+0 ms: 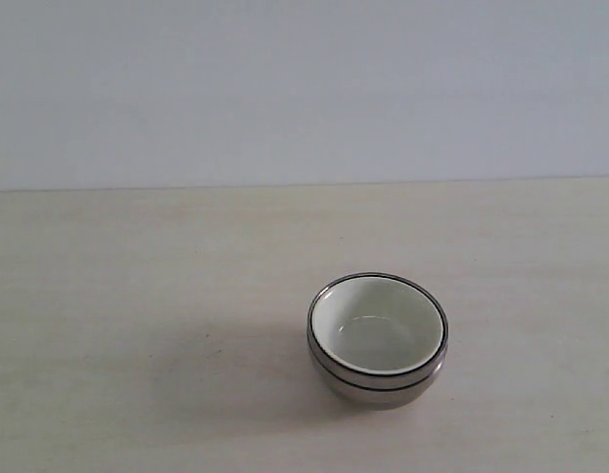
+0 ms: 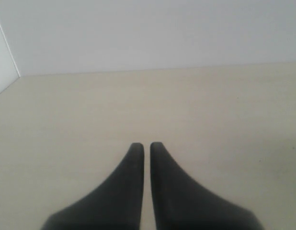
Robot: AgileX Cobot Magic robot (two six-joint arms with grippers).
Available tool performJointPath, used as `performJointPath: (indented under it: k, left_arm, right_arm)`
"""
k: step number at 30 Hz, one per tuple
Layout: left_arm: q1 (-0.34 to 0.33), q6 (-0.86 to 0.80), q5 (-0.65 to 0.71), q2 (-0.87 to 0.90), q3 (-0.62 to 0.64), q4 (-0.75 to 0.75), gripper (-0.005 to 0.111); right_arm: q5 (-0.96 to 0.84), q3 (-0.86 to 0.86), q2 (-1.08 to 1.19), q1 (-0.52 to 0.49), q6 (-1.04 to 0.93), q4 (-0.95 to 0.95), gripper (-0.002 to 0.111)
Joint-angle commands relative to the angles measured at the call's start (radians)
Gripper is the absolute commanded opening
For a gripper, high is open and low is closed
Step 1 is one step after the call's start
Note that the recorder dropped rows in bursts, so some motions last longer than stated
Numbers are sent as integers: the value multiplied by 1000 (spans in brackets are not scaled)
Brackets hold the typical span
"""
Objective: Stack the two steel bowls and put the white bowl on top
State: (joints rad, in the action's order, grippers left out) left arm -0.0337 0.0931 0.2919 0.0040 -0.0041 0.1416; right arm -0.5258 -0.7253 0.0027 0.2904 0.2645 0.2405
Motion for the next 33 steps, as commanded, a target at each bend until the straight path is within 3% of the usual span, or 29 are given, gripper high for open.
performJointPath:
  k: [1, 6, 17, 20, 25, 30, 33]
  left_arm:
    - [-4, 8, 0, -4, 4, 1, 4]
    - [-4, 8, 0, -4, 4, 1, 4]
    - [-4, 8, 0, -4, 4, 1, 4]
    - [-4, 8, 0, -4, 4, 1, 4]
    - [-4, 8, 0, -4, 4, 1, 4]
    - [-4, 8, 0, -4, 4, 1, 4]
    - [-4, 8, 0, -4, 4, 1, 4]
  right_arm:
    - [110, -2, -3, -101, -119, -199, 0]
    - [134, -2, -3, -188, -125, -213, 0]
    - [173, 40, -3, -190, -125, -213, 0]
    - [230, 122, -3, -190, -106, -213, 0]
    - [474, 447, -3, -190, 68, -213, 0]
    - [689, 725, -3, -190, 69, -211, 0]
    - [587, 725, -3, -190, -71, -209, 0]
